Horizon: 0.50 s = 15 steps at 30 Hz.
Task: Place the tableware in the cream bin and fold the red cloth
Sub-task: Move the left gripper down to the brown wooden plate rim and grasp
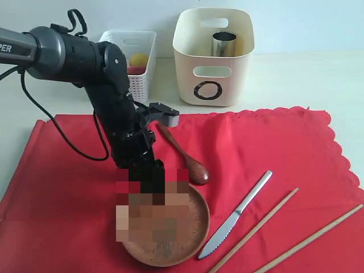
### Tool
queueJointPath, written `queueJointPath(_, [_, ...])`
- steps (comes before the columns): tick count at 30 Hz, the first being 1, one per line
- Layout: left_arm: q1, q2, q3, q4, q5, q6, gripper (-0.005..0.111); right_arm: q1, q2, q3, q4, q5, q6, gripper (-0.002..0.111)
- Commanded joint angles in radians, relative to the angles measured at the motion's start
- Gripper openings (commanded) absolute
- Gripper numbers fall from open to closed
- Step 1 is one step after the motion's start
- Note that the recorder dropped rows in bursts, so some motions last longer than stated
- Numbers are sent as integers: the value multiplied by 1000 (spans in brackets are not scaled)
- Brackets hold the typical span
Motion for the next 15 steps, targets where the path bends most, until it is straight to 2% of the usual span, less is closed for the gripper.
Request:
queueJointPath(1, [-3, 25, 22, -4, -29, 9, 50, 1, -4, 5, -6, -10, -2, 0])
queueJointPath(8, [-3, 25, 22, -4, -43, 9, 0, 1, -4, 5, -6, -10, -2, 0])
queueJointPath(15, [-3, 25, 20, -1, -35, 9, 0, 1, -4, 5, -6, -10, -2, 0])
